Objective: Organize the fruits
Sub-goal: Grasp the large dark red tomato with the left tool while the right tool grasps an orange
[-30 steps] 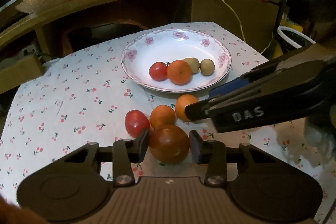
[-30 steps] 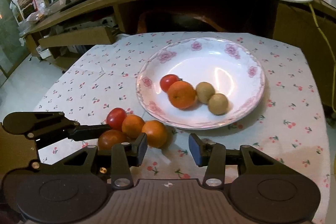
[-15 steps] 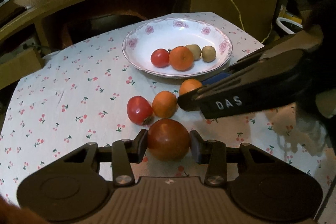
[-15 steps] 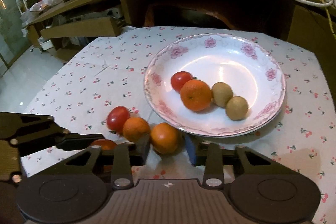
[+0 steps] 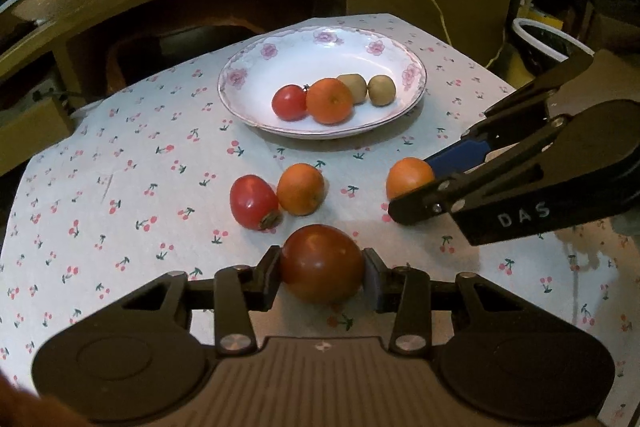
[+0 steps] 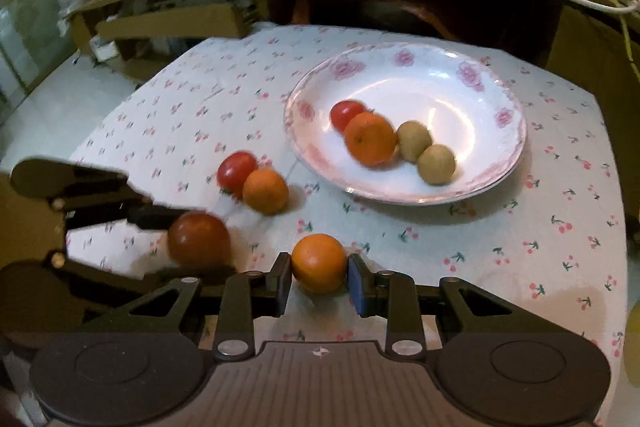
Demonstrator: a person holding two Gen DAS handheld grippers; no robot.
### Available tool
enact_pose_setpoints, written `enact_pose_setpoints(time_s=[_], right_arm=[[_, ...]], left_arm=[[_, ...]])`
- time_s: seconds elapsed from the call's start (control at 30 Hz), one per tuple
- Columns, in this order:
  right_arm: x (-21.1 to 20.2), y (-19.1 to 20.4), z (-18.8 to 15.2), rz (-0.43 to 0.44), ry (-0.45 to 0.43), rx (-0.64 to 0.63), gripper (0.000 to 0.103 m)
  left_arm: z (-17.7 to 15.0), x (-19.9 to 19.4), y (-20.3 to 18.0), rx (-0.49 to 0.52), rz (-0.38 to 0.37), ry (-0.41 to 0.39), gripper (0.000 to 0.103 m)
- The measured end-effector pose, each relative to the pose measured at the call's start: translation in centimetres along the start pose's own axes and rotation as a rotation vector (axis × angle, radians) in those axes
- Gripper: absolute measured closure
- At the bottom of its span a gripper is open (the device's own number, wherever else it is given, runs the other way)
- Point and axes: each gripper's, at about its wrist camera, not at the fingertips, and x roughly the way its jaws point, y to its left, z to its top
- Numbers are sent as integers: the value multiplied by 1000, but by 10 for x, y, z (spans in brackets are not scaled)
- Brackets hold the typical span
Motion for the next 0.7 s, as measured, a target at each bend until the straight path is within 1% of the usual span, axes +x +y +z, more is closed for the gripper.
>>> enact_pose_setpoints(time_s=[0.07, 0.1, 0.2, 0.23, 0.3, 0.57, 0.67, 0.7], right_arm=[[1, 0, -1, -4, 1, -13, 72], [1, 0, -1, -2, 1, -14, 71], [1, -2, -1, 1, -2, -3, 68], [1, -2, -1, -2, -3, -3, 64], [1, -2, -1, -3, -4, -4, 62], [-1, -3, -2, 5, -1, 5, 62], [-1, -4, -2, 7, -1, 7, 62], [-1, -4, -2, 8, 1, 8, 62]], left_arm=[[1, 0, -1, 8, 0, 1, 55], [1, 0, -1, 10, -1, 2, 52], [0, 0, 1, 6, 3, 1, 48], [0, 0, 1, 5, 4, 0, 47], [0, -1, 1, 3, 5, -1, 47], [-3, -2, 4, -6, -16, 7, 48], [-2, -2, 7, -29, -30, 14, 55], [-1, -3, 6, -29, -30, 15, 56]])
